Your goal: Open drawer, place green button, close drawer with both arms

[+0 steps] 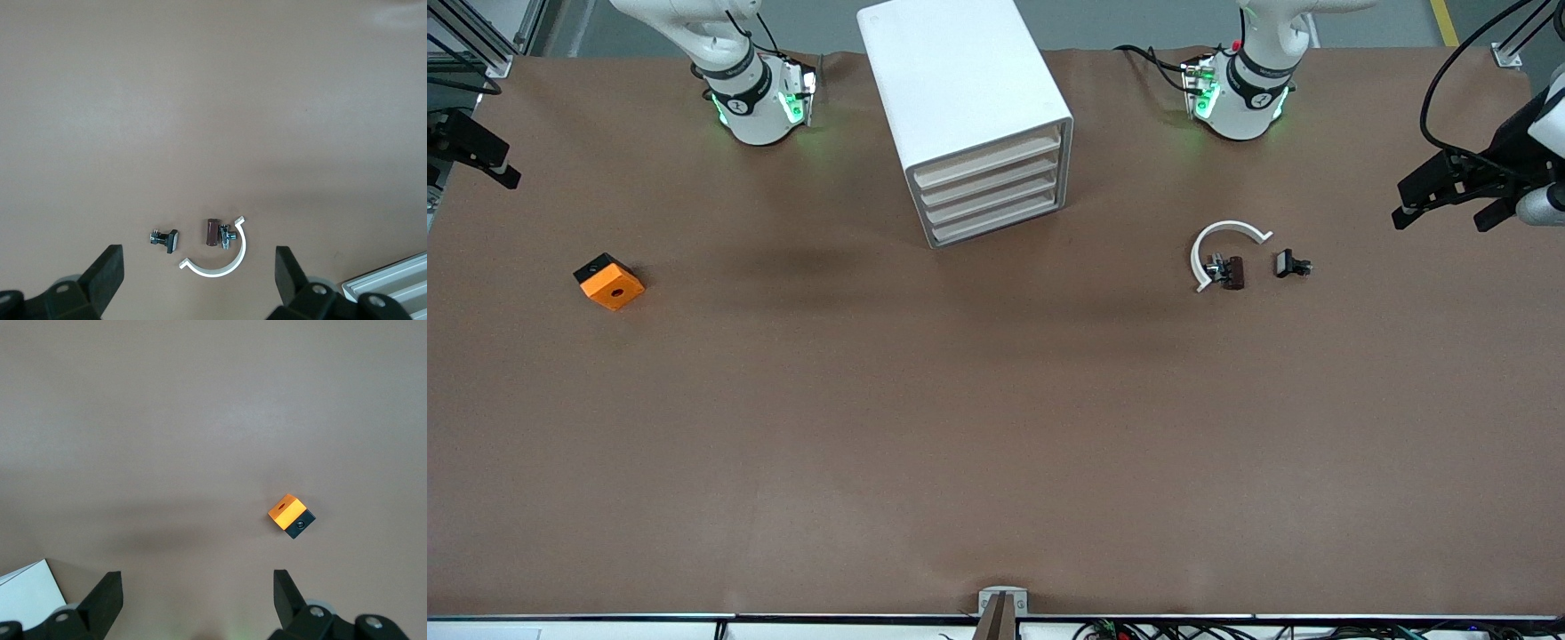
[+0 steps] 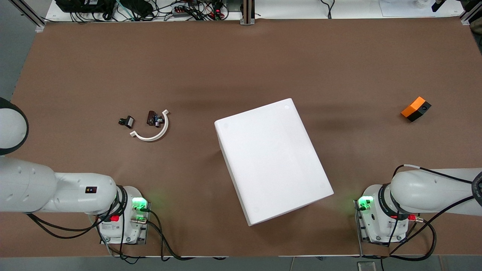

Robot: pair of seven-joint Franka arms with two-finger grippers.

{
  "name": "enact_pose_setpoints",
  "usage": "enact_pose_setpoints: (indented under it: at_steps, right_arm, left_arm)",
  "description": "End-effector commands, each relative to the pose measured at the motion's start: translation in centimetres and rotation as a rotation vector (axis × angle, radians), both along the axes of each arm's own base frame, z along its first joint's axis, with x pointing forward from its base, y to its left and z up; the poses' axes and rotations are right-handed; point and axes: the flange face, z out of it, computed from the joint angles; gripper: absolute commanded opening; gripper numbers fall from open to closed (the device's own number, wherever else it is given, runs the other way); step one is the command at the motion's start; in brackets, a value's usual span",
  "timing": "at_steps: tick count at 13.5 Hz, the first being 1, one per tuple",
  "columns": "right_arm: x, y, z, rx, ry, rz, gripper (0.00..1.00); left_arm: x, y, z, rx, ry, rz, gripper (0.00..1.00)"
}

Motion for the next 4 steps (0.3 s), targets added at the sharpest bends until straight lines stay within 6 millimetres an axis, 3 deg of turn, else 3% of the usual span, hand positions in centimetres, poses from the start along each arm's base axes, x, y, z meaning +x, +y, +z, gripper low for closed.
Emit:
enact_pose_setpoints:
  at_steps: [1, 4]
  right_arm:
    - [-0.19, -0.24, 0.21, -0.014, 0.002, 0.004, 1.00]
    - [-0.20, -0.31, 0.21, -0.014, 0.002, 0.002, 1.00]
  left_arm:
    - [-0.34, -0.18, 0.67, 0.021, 0.001, 0.001, 1.00]
    - [-0.49, 0.14, 0.64, 0.020, 0.012, 0.011, 1.00]
